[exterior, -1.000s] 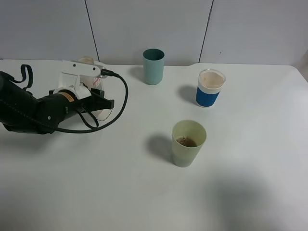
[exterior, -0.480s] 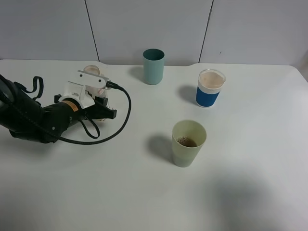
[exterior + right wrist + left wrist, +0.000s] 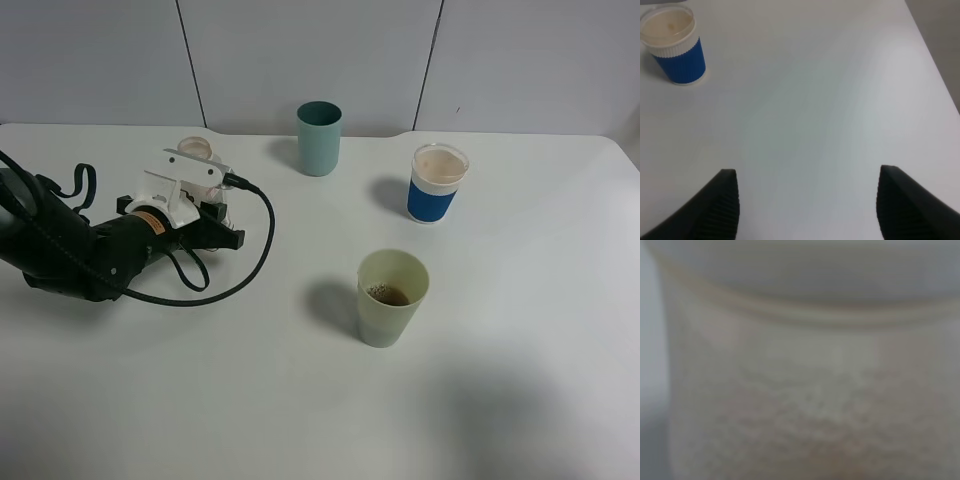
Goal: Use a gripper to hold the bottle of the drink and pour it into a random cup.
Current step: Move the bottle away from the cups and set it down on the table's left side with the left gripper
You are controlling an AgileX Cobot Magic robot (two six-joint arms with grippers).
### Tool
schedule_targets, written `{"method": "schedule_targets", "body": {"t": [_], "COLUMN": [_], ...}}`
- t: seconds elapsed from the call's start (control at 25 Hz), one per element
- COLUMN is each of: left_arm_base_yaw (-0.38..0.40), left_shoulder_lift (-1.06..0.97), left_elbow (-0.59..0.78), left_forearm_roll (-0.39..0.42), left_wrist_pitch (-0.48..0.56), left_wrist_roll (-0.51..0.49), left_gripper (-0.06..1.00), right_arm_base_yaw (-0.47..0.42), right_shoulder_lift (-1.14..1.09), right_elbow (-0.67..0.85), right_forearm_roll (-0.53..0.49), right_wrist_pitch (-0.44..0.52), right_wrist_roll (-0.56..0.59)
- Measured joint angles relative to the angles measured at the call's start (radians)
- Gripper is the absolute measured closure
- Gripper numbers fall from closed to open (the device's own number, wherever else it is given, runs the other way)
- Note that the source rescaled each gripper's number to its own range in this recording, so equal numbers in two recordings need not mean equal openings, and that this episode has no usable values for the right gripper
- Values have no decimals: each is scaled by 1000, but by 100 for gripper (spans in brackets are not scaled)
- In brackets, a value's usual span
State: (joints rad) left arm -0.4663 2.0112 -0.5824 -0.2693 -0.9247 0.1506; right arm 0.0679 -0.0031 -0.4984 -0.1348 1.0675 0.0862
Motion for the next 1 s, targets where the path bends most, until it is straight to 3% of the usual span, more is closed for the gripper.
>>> {"method": "schedule_targets", "body": {"t": [0.32, 0.4, 0.56, 0.64, 0.8, 1.0], "left_arm_base_yaw": [0, 0, 0, 0, 0, 0], "left_shoulder_lift": [0, 0, 0, 0, 0, 0], "left_elbow": [0, 0, 0, 0, 0, 0], "left_forearm_roll": [2, 2, 2, 2, 3, 3], "left_wrist_pitch": [0, 0, 0, 0, 0, 0], "left_wrist_roll": [0, 0, 49, 85, 134, 140], "left_gripper": [89, 75, 32, 20, 8, 1], "right_arm_base_yaw": [0, 0, 0, 0, 0, 0], "right_shoulder_lift": [0, 0, 0, 0, 0, 0], "right_elbow": [0, 0, 0, 0, 0, 0], "right_forearm_roll": [0, 0, 0, 0, 0, 0], "right_wrist_pitch": [0, 0, 0, 0, 0, 0], "right_wrist_roll": [0, 0, 0, 0, 0, 0]}}
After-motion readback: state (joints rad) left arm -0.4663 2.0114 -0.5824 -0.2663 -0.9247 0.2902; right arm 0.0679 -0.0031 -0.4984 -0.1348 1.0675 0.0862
